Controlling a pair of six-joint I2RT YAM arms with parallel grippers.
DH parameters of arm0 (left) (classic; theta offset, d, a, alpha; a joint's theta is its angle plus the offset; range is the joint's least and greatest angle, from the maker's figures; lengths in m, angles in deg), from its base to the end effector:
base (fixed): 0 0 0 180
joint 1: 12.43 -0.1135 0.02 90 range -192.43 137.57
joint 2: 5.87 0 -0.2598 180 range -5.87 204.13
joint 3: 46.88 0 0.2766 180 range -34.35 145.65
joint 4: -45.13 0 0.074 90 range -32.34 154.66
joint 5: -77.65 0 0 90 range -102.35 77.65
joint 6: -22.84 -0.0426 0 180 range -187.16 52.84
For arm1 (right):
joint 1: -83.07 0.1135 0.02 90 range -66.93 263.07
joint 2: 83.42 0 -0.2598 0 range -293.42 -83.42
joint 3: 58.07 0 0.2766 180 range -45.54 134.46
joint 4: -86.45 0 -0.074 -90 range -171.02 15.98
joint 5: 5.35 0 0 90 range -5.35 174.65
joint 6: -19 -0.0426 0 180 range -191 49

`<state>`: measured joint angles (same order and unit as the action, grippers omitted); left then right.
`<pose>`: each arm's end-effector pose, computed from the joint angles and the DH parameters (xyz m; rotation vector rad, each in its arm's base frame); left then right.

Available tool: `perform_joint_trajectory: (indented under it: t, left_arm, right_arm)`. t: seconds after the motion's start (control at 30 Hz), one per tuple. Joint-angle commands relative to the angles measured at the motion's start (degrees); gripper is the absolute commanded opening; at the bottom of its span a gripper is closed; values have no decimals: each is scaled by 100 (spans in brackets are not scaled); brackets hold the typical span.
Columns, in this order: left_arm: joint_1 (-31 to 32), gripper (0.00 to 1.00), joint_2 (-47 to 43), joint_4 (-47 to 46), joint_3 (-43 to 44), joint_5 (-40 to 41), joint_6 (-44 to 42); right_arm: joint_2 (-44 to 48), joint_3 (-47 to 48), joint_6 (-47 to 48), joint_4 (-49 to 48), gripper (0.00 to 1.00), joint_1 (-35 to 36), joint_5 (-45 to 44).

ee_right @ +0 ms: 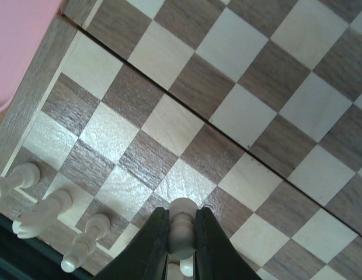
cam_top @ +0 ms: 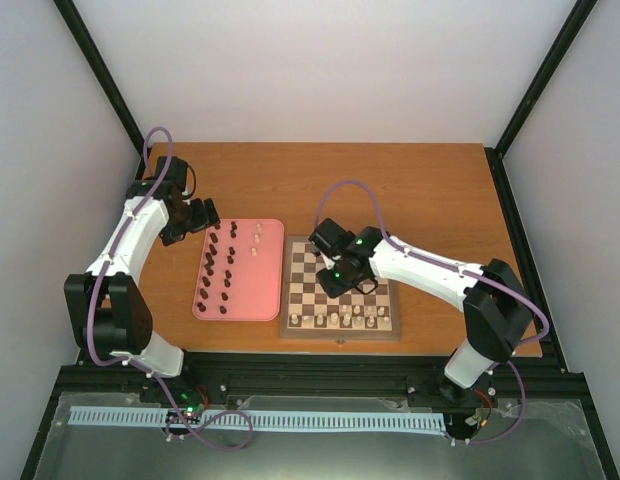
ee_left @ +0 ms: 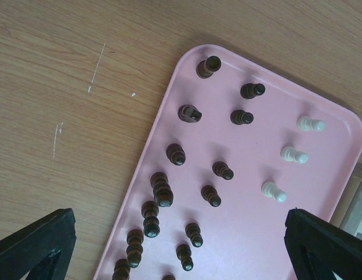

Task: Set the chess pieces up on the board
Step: Place the chess piece on the chessboard.

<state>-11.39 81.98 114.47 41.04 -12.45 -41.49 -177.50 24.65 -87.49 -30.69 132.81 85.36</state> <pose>0.3281 -0.0060 0.2644 -0.5941 2.7234 -0.1201 0.2202 0.2608 0.2060 -0.8345 2.7861 0.2353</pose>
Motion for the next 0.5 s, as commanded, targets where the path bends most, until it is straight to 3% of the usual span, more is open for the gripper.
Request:
perform_joint_trajectory:
  t: [0.0,0.47]
  left_arm:
    - [19,100,14,-15,182,86,-87]
    - [19,100,3,-29,142,108,-86]
  right_arm:
    - [309,-312,-156,-225,11,1,182]
    - [326,-585,52,-351,11,111,653]
